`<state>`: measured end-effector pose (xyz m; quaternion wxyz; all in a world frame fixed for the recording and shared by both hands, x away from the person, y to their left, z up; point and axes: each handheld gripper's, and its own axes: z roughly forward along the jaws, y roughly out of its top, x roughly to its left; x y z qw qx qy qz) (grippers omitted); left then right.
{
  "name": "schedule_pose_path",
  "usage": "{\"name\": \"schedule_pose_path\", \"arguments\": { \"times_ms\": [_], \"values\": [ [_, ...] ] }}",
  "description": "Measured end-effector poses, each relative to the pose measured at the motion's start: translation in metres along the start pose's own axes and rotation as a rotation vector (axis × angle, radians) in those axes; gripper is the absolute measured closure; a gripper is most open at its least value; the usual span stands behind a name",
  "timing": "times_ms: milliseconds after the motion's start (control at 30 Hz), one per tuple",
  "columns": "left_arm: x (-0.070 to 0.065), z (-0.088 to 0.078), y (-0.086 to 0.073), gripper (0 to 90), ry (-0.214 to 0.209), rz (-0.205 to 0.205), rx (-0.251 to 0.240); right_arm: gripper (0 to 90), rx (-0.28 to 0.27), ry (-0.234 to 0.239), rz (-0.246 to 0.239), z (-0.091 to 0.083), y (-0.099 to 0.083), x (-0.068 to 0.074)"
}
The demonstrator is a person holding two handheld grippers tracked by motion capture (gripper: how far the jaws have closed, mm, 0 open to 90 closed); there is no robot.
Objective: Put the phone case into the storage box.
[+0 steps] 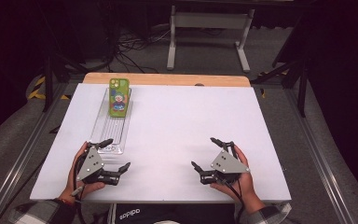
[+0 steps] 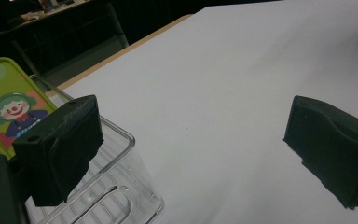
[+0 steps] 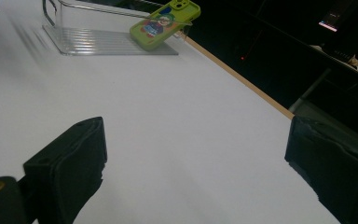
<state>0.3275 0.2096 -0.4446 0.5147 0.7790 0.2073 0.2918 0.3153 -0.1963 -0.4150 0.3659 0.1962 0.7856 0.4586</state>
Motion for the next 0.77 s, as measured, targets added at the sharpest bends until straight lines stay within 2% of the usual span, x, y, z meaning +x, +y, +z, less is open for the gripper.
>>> {"name": "schedule_pose_path", "arguments": {
  "times_ms": [367,433,467,767],
  "values": [
    [0.0000,0.0003,-0.0001,4.9,0.013,0.001,-0.003,6.2,-0.003,0.005,0.001,0.0000,-0.0002,-0.0008],
    [-0.0012,0.0007,0.0005,4.9,0.014,0.008,0.005,6.2,-0.003,0.007,0.002,-0.0001,-0.0004,-0.0017],
    [-0.0009,0.0006,0.0008,4.9,0.018,0.027,0.010,6.1,-0.003,0.007,0.004,0.0000,-0.0007,-0.0022],
    [-0.0028,-0.0007,-0.0001,4.8,0.025,0.017,0.017,6.1,-0.009,0.009,0.013,0.0016,-0.0001,-0.0045]
  ]
}}
